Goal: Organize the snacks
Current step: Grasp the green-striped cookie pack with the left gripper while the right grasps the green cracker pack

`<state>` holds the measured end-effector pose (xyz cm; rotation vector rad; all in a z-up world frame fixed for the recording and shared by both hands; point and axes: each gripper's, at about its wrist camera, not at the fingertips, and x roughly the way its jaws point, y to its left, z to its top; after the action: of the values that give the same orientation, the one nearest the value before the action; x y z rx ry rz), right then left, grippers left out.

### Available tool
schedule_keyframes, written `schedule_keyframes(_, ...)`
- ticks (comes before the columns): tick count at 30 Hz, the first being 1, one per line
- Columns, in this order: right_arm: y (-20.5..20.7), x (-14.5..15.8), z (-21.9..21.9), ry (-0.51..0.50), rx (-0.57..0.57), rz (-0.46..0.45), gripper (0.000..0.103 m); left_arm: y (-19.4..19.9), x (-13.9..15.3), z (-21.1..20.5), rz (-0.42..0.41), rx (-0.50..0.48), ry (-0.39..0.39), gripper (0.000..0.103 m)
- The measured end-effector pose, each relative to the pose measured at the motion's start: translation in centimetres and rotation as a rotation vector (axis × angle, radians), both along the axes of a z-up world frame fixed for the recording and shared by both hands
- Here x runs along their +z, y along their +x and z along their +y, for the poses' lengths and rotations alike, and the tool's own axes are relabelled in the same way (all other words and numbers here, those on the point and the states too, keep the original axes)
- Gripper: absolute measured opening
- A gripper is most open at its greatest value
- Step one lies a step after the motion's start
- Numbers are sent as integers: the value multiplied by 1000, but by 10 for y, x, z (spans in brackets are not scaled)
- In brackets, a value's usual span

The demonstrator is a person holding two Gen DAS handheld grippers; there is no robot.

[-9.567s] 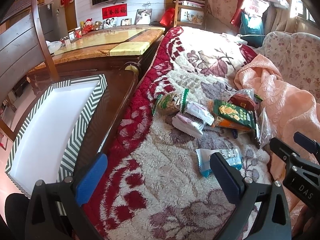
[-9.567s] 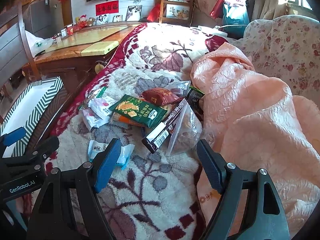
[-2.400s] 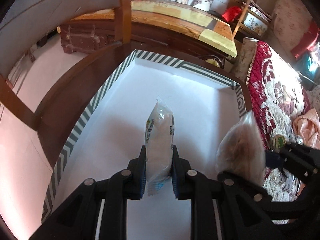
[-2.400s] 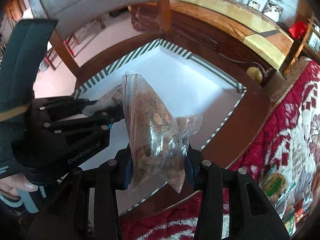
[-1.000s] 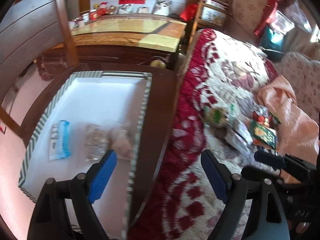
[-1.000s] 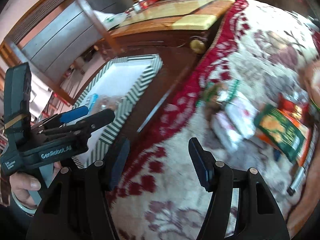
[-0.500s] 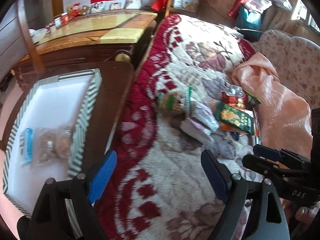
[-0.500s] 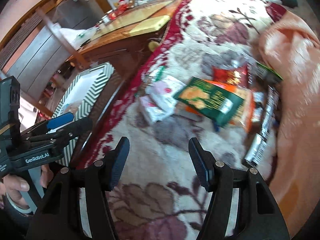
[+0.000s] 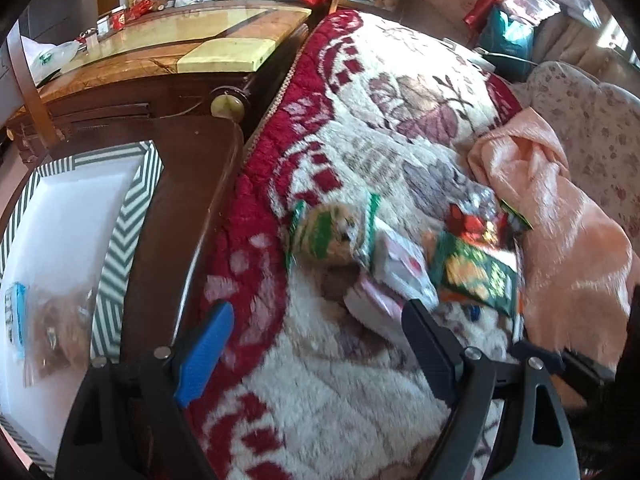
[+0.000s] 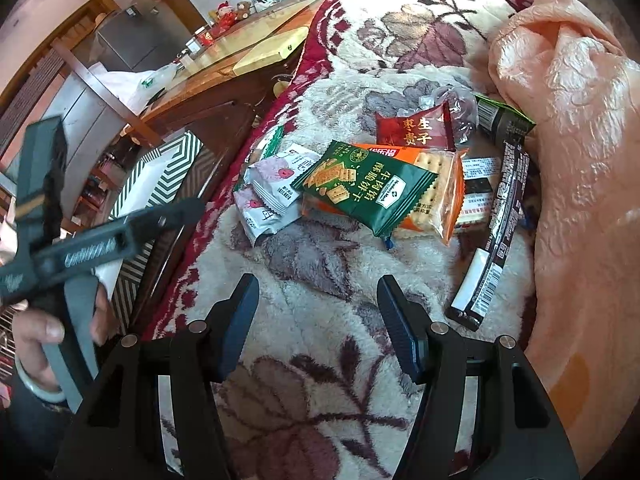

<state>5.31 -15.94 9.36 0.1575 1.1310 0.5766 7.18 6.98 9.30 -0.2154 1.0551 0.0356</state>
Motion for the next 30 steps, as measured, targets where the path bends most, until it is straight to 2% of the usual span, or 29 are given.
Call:
schedule_keyframes(10,7,-11,-4,-1,-1,27,62,55,-15,15,27,-3,-80,88)
schedule_keyframes(14,9,-15,-7,2,-7,36,62,77,-31,11,69,-36,-139,88)
schedule_keyframes(18,11,-16,-6,-5,-2,39,62,87,-46,5,105,-53,-158,86)
schedule_keyframes(19,11,-16,-7,-8,-2,37,62,87,-48,4,100,-53,-157,78)
schedule_keyframes(20,12,-16,-7,-8,-3,37,62,87,-49,4,93,-51,-153,65)
schedule_keyframes(21,13,-16,-8,-8,-6,36,62,88,-50,4,92,-52,-153,63)
schedule_keyframes(22,14,-14,-9,-7,-10,32,62,87,-50,4,91,-52,-152,56)
schedule_keyframes(23,15,-13,-10,-6,-12,28,62,87,-50,4,90,-58,-149,43)
schedule_keyframes(25,18,-7,-11,-12,-3,-3,62,86,-50,3,94,-70,-110,24)
schedule_keyframes(26,19,-3,-10,-21,6,-20,62,85,-50,3,94,-73,-90,24)
schedule_keyframes(30,36,12,-2,-97,65,-93,62,82,-50,7,89,-80,-114,24)
